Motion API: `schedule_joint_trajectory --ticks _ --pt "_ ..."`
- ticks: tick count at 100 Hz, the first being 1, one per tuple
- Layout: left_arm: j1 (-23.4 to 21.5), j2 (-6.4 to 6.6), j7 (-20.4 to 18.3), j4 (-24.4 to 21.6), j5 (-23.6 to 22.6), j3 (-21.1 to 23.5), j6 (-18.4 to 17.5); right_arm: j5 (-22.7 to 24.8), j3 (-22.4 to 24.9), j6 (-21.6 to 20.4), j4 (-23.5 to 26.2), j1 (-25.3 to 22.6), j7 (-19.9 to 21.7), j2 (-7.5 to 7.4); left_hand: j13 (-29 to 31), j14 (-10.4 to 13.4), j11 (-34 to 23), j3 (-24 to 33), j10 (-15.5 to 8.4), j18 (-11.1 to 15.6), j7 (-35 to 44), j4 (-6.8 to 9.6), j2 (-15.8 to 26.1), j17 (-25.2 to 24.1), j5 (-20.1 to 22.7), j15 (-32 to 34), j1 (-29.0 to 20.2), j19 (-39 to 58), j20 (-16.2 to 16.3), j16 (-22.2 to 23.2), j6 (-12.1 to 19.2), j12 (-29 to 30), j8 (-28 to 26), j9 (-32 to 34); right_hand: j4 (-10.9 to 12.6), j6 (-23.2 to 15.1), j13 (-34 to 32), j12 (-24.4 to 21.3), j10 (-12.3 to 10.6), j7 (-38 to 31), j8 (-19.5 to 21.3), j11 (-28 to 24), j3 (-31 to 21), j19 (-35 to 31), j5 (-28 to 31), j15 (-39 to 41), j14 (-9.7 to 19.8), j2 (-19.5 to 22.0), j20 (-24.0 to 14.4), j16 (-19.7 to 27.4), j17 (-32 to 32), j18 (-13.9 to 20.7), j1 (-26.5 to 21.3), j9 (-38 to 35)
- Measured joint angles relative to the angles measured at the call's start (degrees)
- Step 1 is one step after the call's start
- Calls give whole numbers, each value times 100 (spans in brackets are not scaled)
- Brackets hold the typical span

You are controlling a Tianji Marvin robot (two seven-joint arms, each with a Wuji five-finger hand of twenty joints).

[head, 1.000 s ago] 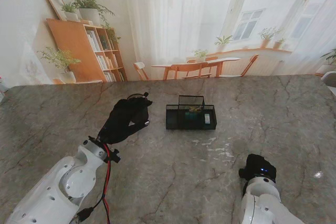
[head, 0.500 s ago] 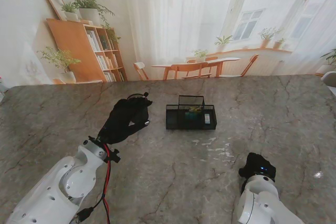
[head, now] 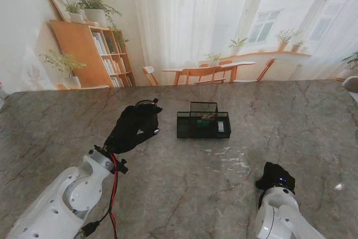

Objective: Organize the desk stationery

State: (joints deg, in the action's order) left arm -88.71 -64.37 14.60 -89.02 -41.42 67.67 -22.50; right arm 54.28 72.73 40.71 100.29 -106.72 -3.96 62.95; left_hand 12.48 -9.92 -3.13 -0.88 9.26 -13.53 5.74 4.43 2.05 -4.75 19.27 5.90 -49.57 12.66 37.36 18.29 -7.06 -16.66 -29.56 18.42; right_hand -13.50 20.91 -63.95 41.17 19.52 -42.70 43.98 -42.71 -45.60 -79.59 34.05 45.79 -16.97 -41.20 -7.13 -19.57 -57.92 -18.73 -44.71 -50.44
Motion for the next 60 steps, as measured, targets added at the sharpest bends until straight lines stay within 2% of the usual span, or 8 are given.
schedule_joint_trajectory --ticks 6,13,28,29,31,35,38,60 --pt "0 0 2 0 0 0 0 -57 14 -2 11 -7 -37 14 0 0 0 0 0 0 0 0 0 0 0 0 0 0 0 0 0 0 0 0 -10 -7 -18 0 -18 -64 -48 0 0 -43 1 -8 3 -30 0 6 -20 1 -33 -12" --pt "0 0 3 0 0 0 0 -119 29 -12 28 -18 -78 30 0 0 0 0 0 0 0 0 0 0 0 0 0 0 0 0 0 0 0 0 -164 -34 -38 0 -26 -236 -193 0 -1 -72 1 -8 33 -42 0 9 -34 22 -84 -57" --pt "0 0 3 0 -4 1 0 -346 95 -64 126 -61 -215 82 0 0 0 0 0 0 0 0 0 0 0 0 0 0 0 0 0 0 0 0 -170 -64 -69 0 -35 -354 -261 0 -1 -109 1 -8 67 -89 0 13 -51 62 -197 -70" --pt "0 0 3 0 -5 1 0 -353 98 -65 136 -64 -220 85 0 0 0 0 0 0 0 0 0 0 0 0 0 0 0 0 0 0 0 0 -159 -68 -81 0 -38 -366 -261 0 -36 -110 1 -8 96 -89 0 17 -61 66 -228 -73" --pt "0 0 3 0 -5 1 0 -359 102 -67 152 -66 -225 89 0 0 0 0 0 0 0 0 0 0 0 0 0 0 0 0 0 0 0 0 -96 -81 -166 0 -86 -376 -263 0 -401 -115 2 -7 393 0 0 73 -97 303 -532 -134" --pt "0 0 5 -1 -6 2 0 -360 111 -71 182 -69 -228 96 0 0 0 0 0 0 0 0 0 0 0 0 0 0 0 0 0 0 0 0 -83 -140 -165 0 -98 -379 -264 0 -630 -124 2 3 504 -11 0 73 -106 413 -660 -129" --pt "0 0 7 -1 -8 2 -1 -361 118 -75 205 -70 -228 99 0 0 0 0 0 0 0 0 0 0 0 0 0 0 0 0 0 0 0 0 1 -146 -221 0 -144 -379 -265 -2 -794 -126 2 15 734 -8 0 73 -111 530 -811 -156" --pt "-3 0 13 -2 -13 7 -1 -811 130 -18 288 -8 -551 180 0 0 0 0 0 0 0 0 0 0 0 0 0 1 0 0 0 0 0 0 49 -150 -223 3 -167 -456 -331 -6 -919 -141 6 27 790 -7 1 73 -118 613 -929 -224"
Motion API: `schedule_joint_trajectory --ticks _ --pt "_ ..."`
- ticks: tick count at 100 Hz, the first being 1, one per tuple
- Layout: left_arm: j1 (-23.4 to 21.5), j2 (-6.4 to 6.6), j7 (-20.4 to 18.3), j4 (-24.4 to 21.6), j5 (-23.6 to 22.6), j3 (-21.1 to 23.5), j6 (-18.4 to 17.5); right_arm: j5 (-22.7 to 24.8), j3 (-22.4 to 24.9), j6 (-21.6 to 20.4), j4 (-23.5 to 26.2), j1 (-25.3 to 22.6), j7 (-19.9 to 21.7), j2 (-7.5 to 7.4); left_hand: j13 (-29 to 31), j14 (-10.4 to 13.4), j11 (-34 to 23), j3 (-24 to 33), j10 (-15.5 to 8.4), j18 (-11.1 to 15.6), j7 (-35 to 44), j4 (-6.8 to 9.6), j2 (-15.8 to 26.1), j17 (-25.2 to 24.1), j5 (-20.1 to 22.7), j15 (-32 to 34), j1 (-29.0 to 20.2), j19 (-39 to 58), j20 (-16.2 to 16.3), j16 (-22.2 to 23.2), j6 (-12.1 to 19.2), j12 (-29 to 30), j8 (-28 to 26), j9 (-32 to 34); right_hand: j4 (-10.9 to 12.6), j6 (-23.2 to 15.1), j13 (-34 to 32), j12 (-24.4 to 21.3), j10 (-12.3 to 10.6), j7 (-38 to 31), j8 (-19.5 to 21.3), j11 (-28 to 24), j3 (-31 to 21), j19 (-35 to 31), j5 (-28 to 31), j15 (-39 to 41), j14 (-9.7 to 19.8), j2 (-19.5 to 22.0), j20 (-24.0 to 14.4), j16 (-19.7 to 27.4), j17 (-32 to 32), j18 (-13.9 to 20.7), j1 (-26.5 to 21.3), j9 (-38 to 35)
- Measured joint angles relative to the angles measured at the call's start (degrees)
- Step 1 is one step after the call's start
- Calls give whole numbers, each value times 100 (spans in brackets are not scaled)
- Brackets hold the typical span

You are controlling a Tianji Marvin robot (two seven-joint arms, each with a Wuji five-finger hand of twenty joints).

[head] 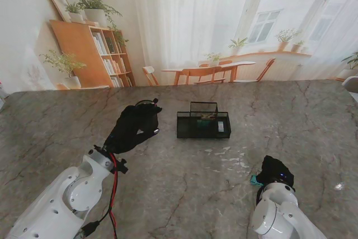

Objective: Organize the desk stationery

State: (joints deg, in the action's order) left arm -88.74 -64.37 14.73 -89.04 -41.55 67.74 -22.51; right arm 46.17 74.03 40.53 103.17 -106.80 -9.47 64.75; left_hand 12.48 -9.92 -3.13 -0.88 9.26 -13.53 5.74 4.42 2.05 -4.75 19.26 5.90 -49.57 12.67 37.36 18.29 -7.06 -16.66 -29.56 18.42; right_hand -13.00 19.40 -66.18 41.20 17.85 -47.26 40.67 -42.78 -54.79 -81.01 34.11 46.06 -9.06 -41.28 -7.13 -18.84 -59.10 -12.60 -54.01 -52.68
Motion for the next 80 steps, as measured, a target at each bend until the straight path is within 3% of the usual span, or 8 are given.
schedule_joint_trajectory --ticks 13,30,38,43,51,67,80 --pt "-3 0 0 -2 -1 5 -3 434 -18 22 8 92 448 -20 0 0 0 0 0 0 0 0 0 0 0 0 0 0 0 0 0 0 0 0 0 -1 -5 0 -2 -64 -6 -1 0 -35 0 9 3 0 0 0 -2 1 0 -54" --pt "-14 0 10 -5 -17 19 -3 209 -128 173 -98 191 239 -40 0 0 0 0 0 0 0 0 0 0 0 0 0 0 0 0 0 0 0 0 5 -126 -1 10 -10 -66 -17 -1 4 -37 1 27 3 2 0 -35 -4 1 40 -37" --pt "-16 0 10 -7 -17 20 -2 314 -126 137 -140 180 239 -39 0 0 0 0 0 0 0 0 0 0 0 0 0 0 0 0 0 0 0 0 296 -128 167 13 -11 214 -10 -6 190 -37 1 96 -51 178 0 -292 106 -29 438 219" --pt "-16 0 8 -7 -17 20 -2 429 -115 100 -146 161 287 -41 0 0 0 0 0 0 0 0 0 0 0 0 0 0 0 0 0 0 0 0 474 -170 306 13 -12 626 219 -16 343 -46 52 167 -145 311 0 -392 233 -132 712 376" --pt "-16 0 3 -8 -17 18 -3 474 -97 40 -147 133 335 -49 0 0 0 0 0 0 0 0 0 0 0 0 0 0 0 0 0 0 0 0 770 -206 498 -113 13 1289 626 -14 456 -128 212 292 -371 534 -291 -486 459 -363 1226 637" --pt "-16 0 5 -8 -16 16 -6 769 -88 -93 -149 97 635 -117 0 0 0 0 0 0 0 0 0 0 0 0 0 0 0 0 0 0 0 0 771 -212 845 -122 82 1889 1012 288 1162 -410 211 615 -712 905 -934 -682 925 -779 1901 1077" --pt "-14 0 6 -8 -12 14 -6 882 -141 -126 -200 96 682 -171 0 0 0 0 0 0 0 0 0 0 0 0 0 0 0 0 0 0 0 0 776 -166 1012 -119 199 2239 1171 519 1761 -536 30 756 -831 1240 -1330 -799 1141 -883 2141 1353"
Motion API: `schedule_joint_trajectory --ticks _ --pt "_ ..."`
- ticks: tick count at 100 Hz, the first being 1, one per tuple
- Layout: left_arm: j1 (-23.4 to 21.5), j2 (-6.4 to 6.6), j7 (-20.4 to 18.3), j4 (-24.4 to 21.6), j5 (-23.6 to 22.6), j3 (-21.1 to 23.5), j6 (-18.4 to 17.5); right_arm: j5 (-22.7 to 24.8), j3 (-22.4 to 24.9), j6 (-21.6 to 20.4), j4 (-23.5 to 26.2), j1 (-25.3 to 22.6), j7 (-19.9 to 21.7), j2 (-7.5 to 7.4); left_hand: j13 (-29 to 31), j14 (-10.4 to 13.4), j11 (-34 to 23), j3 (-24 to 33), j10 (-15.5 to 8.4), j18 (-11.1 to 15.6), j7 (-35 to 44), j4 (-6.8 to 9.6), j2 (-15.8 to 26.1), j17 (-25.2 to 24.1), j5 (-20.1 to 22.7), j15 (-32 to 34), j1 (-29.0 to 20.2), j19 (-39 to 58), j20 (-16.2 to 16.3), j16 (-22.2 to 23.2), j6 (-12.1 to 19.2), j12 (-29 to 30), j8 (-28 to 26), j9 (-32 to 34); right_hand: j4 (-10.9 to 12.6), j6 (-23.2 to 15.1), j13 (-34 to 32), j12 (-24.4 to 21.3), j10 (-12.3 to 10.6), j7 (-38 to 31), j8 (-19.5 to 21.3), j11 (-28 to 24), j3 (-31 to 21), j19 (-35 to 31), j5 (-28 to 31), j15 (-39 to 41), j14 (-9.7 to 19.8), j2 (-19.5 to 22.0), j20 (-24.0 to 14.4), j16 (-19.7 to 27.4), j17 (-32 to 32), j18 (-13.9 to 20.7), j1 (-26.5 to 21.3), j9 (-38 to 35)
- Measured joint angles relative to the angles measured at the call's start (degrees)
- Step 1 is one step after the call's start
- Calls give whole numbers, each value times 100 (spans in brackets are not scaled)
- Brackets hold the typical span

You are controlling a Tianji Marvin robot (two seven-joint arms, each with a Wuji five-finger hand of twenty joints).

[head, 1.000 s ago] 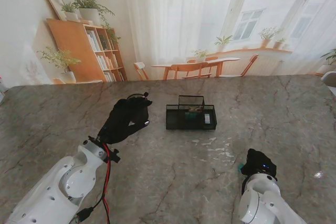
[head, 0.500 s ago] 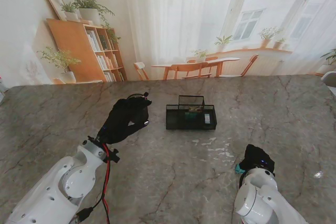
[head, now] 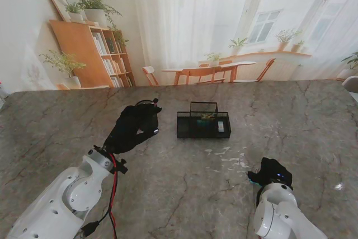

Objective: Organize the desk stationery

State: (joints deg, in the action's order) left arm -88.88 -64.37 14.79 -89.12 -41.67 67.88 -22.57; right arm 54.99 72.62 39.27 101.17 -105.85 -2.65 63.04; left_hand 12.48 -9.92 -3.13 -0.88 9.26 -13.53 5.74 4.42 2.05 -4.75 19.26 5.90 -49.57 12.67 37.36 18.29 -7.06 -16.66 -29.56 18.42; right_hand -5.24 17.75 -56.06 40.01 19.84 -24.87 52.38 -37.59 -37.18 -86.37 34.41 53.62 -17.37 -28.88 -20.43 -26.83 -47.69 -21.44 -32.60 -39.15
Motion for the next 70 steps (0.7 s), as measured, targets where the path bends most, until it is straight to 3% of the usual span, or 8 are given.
schedule_joint_trajectory --ticks 17,26,57,70 --pt "3 0 -4 0 4 -4 -1 191 -141 8 -174 85 134 -52 0 0 0 0 0 0 0 0 0 0 0 0 0 0 0 0 0 0 0 0 55 197 60 124 101 176 154 168 451 -9 -62 29 -69 297 -159 -16 70 -56 99 95" --pt "4 0 -5 0 5 -7 -1 159 -282 129 -284 211 89 -68 0 0 0 0 0 0 0 0 0 0 0 0 0 0 0 0 0 0 0 0 107 476 60 308 390 157 394 -32 619 -10 -145 40 -73 389 -161 -17 65 -65 94 187" --pt "10 0 -11 3 8 -11 -3 -87 -521 464 -417 471 -23 -55 0 0 0 0 0 0 0 0 0 0 0 0 0 0 0 0 0 0 0 0 109 677 57 427 637 92 582 -132 803 -108 -146 163 -230 750 -243 -19 19 -265 245 192" --pt "10 0 -9 3 8 -11 -6 -112 -607 606 -436 538 -14 -55 0 0 0 0 0 0 0 0 0 0 0 0 0 0 0 0 0 0 0 0 172 693 -94 434 645 95 661 -132 896 -175 -146 255 -230 750 -281 -22 -143 -265 -35 219"
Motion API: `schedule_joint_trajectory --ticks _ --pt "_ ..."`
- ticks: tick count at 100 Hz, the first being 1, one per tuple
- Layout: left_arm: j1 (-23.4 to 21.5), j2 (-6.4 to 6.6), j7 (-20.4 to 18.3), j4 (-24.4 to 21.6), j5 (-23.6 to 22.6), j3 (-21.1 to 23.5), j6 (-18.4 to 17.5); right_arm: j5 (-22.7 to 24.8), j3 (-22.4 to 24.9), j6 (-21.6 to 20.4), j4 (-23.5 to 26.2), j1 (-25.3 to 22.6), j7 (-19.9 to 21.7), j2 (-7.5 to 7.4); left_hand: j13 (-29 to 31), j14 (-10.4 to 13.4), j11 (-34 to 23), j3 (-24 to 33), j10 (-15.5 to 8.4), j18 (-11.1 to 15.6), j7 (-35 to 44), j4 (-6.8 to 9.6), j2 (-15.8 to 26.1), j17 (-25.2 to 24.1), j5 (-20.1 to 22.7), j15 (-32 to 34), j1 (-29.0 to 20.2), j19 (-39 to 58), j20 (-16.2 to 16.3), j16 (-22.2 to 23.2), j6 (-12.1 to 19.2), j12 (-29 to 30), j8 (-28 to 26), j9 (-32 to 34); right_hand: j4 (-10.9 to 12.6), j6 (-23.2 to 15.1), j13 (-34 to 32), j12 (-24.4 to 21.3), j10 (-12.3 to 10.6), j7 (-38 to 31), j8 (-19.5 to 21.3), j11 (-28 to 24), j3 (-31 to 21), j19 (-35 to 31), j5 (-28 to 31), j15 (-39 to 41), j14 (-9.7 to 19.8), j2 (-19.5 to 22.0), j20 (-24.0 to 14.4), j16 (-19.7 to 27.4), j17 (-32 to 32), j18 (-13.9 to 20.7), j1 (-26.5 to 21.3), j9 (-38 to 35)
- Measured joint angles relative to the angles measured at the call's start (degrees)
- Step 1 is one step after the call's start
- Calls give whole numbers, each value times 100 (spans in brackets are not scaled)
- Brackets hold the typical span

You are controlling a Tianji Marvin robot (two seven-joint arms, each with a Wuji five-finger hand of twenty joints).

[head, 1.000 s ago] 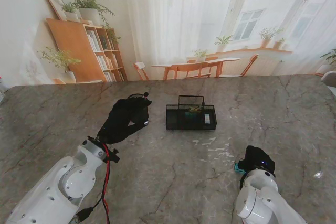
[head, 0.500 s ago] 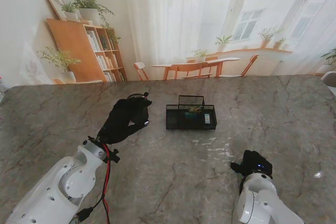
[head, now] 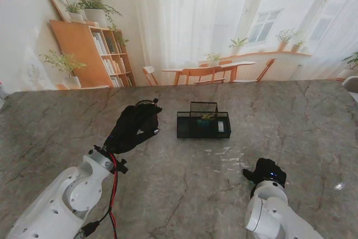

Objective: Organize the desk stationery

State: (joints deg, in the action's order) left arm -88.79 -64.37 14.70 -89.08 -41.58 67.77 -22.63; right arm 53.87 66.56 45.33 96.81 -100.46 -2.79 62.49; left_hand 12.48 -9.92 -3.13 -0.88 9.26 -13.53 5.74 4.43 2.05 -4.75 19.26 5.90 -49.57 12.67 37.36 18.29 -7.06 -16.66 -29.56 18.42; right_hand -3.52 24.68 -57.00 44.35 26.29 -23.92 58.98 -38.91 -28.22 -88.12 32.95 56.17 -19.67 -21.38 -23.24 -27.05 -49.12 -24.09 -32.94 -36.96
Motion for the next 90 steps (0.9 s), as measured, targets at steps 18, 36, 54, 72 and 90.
schedule_joint_trajectory --ticks 18,36,54,72,90 --pt "-3 0 9 0 -7 5 -1 -88 -123 163 -104 148 -59 0 0 0 0 0 0 0 0 0 0 0 0 0 0 0 0 0 0 0 0 0 184 10 -197 66 29 -322 203 -264 6 -40 8 73 112 -175 27 3 -270 52 -641 -103" --pt "-4 0 10 -2 -8 6 -1 -216 -207 247 -223 274 -181 21 0 0 0 0 0 0 0 0 0 0 0 0 0 0 0 0 0 0 0 0 185 83 -326 76 46 -697 280 -659 -1123 -46 31 98 174 -548 285 67 -417 128 -571 -260" --pt "-9 -1 29 -2 -18 12 -1 -307 -224 281 -272 325 -254 49 0 0 0 0 0 0 0 0 0 0 0 0 0 0 0 0 0 0 0 0 143 62 -490 77 35 -1257 -78 -797 -1633 -59 9 99 121 -951 563 138 -646 164 -505 -403" --pt "-18 -1 31 -7 -24 20 0 -540 -193 264 -318 332 -511 133 0 0 0 0 0 0 0 0 0 0 0 0 0 0 0 0 0 0 0 0 -59 -212 -629 217 -120 -2180 -935 -881 -1922 -61 -131 88 67 -1329 918 182 -854 195 -499 -766" --pt "-24 -1 32 -10 -27 26 0 -779 -93 150 -366 312 -760 237 0 0 0 0 0 0 0 0 0 0 0 0 0 0 0 0 0 0 0 0 -169 -463 -795 281 -358 -2882 -1489 -1018 -2029 -58 -231 20 46 -1667 1124 208 -1032 197 -517 -1164"
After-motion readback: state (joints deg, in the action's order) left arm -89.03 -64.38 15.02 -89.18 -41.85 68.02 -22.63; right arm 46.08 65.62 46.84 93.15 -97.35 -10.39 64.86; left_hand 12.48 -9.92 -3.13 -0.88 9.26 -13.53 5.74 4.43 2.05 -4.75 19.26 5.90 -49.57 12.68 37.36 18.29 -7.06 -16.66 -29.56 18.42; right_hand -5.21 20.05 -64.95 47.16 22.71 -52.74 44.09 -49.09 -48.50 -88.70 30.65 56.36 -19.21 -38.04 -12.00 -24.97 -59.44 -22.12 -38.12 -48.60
